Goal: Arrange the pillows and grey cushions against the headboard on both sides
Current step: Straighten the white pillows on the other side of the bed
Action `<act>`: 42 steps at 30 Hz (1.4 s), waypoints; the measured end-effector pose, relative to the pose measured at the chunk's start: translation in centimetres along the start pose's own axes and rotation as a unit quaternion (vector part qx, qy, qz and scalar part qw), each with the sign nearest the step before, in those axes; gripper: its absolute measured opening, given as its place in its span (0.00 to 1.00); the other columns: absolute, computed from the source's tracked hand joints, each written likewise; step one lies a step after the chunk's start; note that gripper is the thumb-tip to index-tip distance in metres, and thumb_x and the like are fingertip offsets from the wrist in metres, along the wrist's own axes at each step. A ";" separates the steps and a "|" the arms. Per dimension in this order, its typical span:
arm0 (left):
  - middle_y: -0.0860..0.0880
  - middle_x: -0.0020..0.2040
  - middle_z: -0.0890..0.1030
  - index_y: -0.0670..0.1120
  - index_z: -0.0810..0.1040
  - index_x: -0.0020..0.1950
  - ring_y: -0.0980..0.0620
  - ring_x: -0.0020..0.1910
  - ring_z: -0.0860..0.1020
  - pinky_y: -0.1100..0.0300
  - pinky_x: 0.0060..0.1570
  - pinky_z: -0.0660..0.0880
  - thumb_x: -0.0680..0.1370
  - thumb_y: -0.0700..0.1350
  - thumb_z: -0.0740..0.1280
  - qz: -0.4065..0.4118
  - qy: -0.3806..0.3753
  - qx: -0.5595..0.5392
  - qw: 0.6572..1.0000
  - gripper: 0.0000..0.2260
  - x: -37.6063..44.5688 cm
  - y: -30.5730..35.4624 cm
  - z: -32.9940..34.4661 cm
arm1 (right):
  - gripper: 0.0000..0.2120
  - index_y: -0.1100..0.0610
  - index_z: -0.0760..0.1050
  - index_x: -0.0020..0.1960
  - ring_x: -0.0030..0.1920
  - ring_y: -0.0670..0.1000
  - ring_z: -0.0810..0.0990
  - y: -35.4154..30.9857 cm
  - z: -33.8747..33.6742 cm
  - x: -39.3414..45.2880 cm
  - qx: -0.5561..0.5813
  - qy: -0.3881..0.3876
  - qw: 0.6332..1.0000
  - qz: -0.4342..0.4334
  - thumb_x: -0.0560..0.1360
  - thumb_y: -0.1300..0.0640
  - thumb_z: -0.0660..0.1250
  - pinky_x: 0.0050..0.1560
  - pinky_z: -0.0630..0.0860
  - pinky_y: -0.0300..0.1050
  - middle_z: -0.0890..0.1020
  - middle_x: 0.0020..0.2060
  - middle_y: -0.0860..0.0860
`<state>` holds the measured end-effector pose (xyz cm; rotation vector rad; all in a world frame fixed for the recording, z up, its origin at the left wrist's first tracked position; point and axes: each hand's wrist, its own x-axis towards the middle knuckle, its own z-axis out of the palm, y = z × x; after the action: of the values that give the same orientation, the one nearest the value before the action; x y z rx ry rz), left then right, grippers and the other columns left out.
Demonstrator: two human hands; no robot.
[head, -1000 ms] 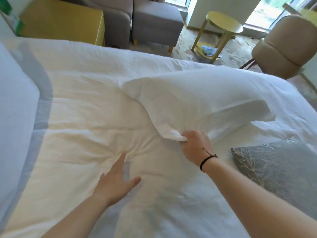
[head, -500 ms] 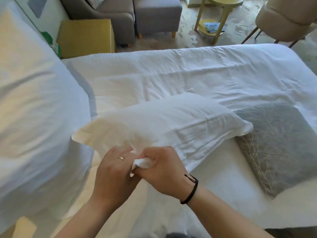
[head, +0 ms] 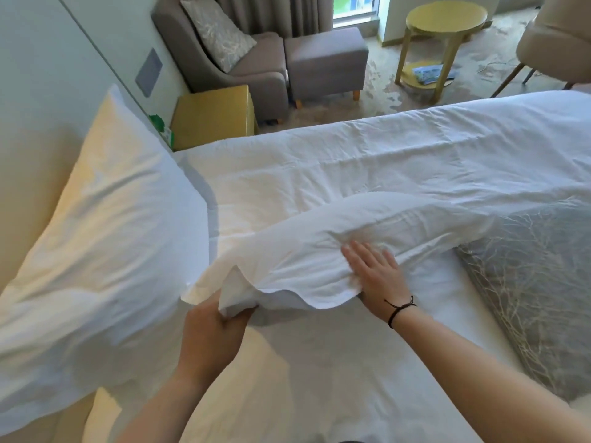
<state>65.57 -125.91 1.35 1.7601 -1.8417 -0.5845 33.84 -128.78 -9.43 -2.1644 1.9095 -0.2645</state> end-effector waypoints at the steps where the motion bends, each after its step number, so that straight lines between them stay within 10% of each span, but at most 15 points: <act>1: 0.60 0.35 0.80 0.55 0.75 0.36 0.60 0.35 0.77 0.66 0.28 0.67 0.73 0.48 0.73 -0.018 -0.005 0.008 1.000 0.09 0.3 0.1 -0.2 | 0.35 0.49 0.59 0.77 0.75 0.55 0.62 0.2 0.0 1.0 0.001 0.017 1.000 0.001 0.72 0.65 0.62 0.74 0.54 0.60 0.64 0.76 0.50; 6: 0.58 0.43 0.82 0.58 0.77 0.47 0.63 0.42 0.78 0.70 0.35 0.70 0.73 0.44 0.75 -0.075 -0.047 0.039 0.995 0.11 1.5 -0.2 -3.0 | 0.22 0.50 0.69 0.71 0.73 0.53 0.65 -0.3 0.9 6.0 0.013 0.008 1.000 0.016 0.77 0.57 0.63 0.75 0.53 0.61 0.71 0.71 0.48; 11: 0.70 0.67 0.70 0.68 0.72 0.63 0.70 0.66 0.67 0.67 0.62 0.67 0.66 0.68 0.71 0.041 -0.202 0.158 0.966 0.26 1.2 -0.3 -3.3 | 0.21 0.49 0.65 0.72 0.76 0.54 0.59 -3.0 2.8 9.6 -0.005 -0.010 1.000 0.016 0.80 0.54 0.58 0.75 0.47 0.64 0.68 0.73 0.49; 16: 0.53 0.78 0.61 0.60 0.58 0.76 0.51 0.77 0.57 0.52 0.74 0.57 0.75 0.67 0.60 0.019 -0.212 0.315 0.925 0.32 3.4 -1.5 3.5 | 0.23 0.48 0.57 0.76 0.78 0.53 0.54 -2.3 3.5 11.2 -0.017 -0.042 0.999 0.014 0.82 0.52 0.54 0.76 0.42 0.62 0.60 0.77 0.48; 25: 0.52 0.56 0.74 0.53 0.69 0.61 0.49 0.55 0.74 0.54 0.44 0.69 0.77 0.42 0.57 -0.042 -0.185 0.451 0.872 0.14 7.5 -4.8 7.3 | 0.41 0.52 0.56 0.78 0.77 0.51 0.55 3.6 2.3 10.5 -0.070 -0.106 0.984 -0.125 0.72 0.44 0.72 0.77 0.49 0.55 0.59 0.77 0.47; 31: 0.54 0.47 0.73 0.58 0.69 0.58 0.49 0.51 0.76 0.50 0.45 0.71 0.75 0.40 0.56 0.002 -0.219 0.391 0.894 0.16 7.3 -5.0 6.9 | 0.11 0.59 0.79 0.50 0.52 0.59 0.79 5.2 2.5 9.0 -0.150 -0.005 0.982 -0.116 0.72 0.66 0.62 0.60 0.72 0.52 0.81 0.49 0.55; 42: 0.51 0.38 0.74 0.51 0.73 0.48 0.42 0.40 0.78 0.56 0.29 0.63 0.70 0.38 0.64 0.084 -0.149 0.361 0.917 0.10 8.7 -4.5 2.3 | 0.04 0.57 0.69 0.40 0.40 0.59 0.76 2.9 -2.5 9.3 -0.039 -0.128 0.991 -0.031 0.71 0.65 0.59 0.36 0.67 0.49 0.77 0.38 0.55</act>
<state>67.43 -134.99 -2.66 1.9880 -2.6299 -0.0906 31.53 -138.53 -8.18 -2.1868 1.7403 0.0756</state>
